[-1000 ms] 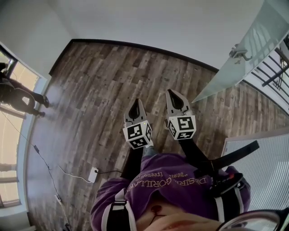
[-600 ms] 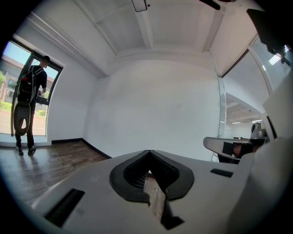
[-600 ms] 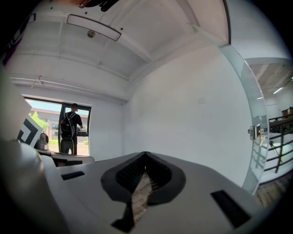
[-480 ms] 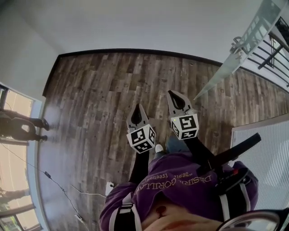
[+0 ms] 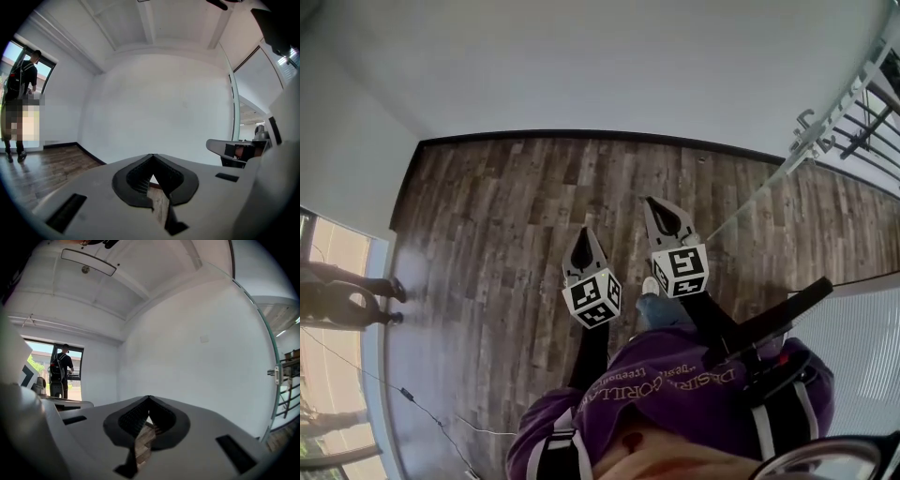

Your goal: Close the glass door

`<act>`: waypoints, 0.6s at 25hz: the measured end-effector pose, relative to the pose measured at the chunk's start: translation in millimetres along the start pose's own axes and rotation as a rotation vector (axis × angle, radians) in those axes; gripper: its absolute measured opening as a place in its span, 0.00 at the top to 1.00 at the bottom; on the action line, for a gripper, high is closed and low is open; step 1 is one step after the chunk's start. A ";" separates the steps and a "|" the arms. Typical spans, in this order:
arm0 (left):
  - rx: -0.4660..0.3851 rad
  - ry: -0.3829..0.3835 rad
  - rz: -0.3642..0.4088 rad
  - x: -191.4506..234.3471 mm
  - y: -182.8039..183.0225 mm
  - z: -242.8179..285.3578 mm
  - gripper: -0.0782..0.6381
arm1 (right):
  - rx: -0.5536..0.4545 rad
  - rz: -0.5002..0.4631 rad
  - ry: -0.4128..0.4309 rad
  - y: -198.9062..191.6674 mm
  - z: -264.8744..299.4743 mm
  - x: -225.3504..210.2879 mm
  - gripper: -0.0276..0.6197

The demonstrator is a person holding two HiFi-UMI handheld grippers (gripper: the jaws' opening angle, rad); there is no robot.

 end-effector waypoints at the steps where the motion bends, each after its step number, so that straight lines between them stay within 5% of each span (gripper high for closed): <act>1: -0.007 0.000 0.001 0.8 6.1 15.9 0.89 | -0.005 -0.002 0.001 6.5 13.9 -6.3 0.96; 15: -0.004 -0.088 0.010 -36.1 38.9 165.6 0.89 | -0.018 0.020 -0.057 48.8 118.0 -98.8 0.96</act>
Point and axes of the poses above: the fingertips, and each gripper's own axes: z forward along the fingers, x to its left, y out of its top, the point moved 4 cm from there along -z, backward along the fingers, and after that the axes turned 15 degrees about z, right-handed, at the moved point
